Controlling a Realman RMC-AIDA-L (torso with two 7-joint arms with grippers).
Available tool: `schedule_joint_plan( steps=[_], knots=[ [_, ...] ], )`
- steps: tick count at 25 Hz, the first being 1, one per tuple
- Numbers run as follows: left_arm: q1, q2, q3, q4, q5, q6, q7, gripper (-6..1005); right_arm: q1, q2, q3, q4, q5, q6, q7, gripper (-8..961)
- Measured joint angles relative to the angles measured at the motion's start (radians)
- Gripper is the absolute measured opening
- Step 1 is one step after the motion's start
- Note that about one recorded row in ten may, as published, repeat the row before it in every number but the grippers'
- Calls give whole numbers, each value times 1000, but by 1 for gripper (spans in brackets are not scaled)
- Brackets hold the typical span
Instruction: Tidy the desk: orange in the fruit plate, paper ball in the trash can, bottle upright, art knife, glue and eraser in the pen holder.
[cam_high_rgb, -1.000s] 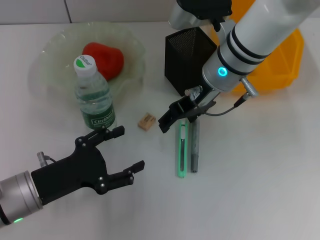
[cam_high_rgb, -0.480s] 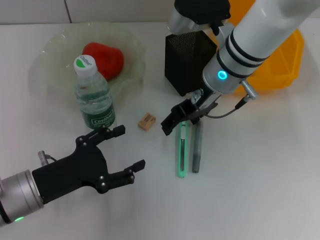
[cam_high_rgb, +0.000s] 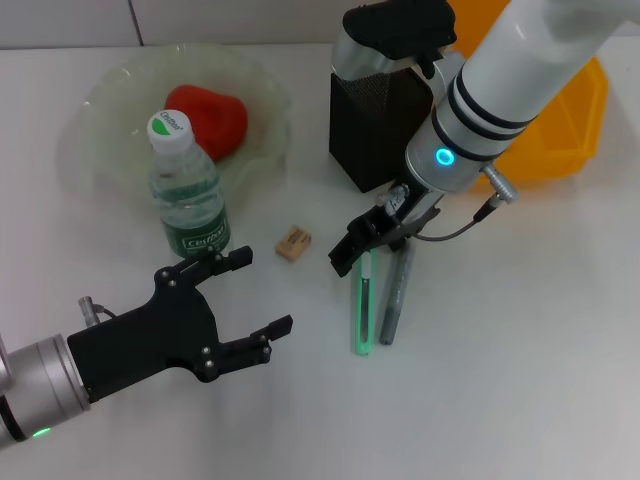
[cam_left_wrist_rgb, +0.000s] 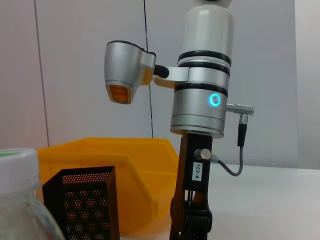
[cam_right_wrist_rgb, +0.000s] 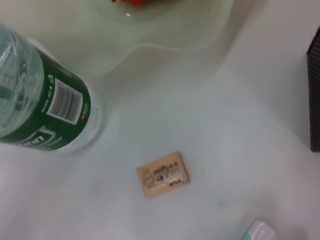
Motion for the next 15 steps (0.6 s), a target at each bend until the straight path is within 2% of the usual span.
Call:
schedule_joint_plan(
  steps=[15],
  knots=[
    [-16, 0, 0, -25, 0, -3, 0, 853, 33, 0, -70, 1, 0, -2, 5, 714]
  ],
)
